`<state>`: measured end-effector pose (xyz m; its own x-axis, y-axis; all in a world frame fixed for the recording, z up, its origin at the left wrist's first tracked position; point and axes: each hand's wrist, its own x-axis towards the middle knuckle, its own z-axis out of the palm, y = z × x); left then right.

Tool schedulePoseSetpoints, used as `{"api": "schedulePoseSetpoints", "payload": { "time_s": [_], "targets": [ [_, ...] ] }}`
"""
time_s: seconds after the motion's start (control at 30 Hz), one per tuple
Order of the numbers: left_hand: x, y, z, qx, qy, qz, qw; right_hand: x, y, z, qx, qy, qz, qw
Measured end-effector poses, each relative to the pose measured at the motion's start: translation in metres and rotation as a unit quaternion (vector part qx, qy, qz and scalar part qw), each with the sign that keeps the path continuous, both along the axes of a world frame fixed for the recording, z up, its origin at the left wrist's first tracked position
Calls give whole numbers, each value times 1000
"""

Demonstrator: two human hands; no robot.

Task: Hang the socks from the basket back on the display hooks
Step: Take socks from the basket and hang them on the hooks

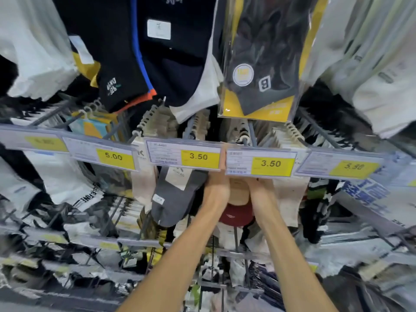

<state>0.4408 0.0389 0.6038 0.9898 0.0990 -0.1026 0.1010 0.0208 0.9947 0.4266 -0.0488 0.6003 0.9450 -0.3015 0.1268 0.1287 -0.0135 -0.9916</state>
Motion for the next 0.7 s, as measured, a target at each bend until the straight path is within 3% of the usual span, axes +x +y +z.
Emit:
{"api": "schedulePoseSetpoints", "payload": {
  "time_s": [0.03,0.2,0.37,0.5,0.6,0.7],
  "targets": [
    [-4,1,1,-24,-41,11,999,-6,-1,0,-23,-16,2,1000],
    [-28,13,-8,-18,-77,-42,996,-19,7,-7,-58,-57,-37,996],
    [-79,52,-64,59,-82,-86,991,-68,37,-41,-58,-169,-118,977],
    [-102,115,-70,73,-129,79,986,-103,88,-57,-131,-248,-25,960],
    [-86,169,-58,60,-163,218,960,-95,134,-42,-171,-218,108,955],
    [-47,220,-37,59,-161,253,952,-72,190,-28,-137,-148,189,961]
  ]
}}
